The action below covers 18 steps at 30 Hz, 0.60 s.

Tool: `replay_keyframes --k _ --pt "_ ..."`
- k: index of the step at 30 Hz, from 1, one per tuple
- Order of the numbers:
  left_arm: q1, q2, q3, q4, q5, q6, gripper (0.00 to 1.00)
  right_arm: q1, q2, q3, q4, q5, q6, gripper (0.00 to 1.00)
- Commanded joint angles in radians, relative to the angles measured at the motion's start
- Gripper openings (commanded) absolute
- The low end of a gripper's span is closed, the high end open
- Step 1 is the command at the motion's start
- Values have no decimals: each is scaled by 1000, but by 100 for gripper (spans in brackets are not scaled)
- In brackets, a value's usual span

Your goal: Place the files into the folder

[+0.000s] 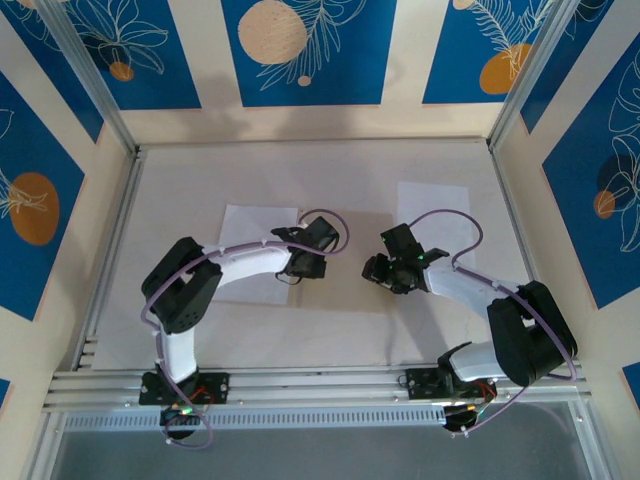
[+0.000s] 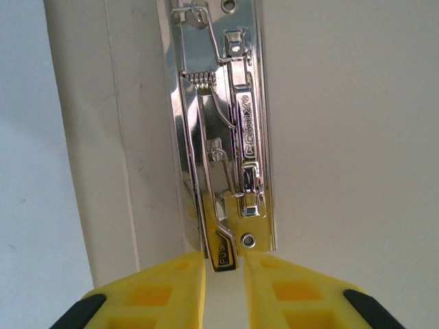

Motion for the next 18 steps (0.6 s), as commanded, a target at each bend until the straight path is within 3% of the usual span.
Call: replay_keyframes --k 1,14,18 --pt "-15 20 27 -35 -13 -20 21 -5 10 -9 8 -15 -10 52" --pt "-15 43 54 -60 -20 -19 19 -5 13 -4 8 -20 -13 52" --pt "-15 41 61 -66 -29 -19 28 -5 13 -6 9 -21 -11 52"
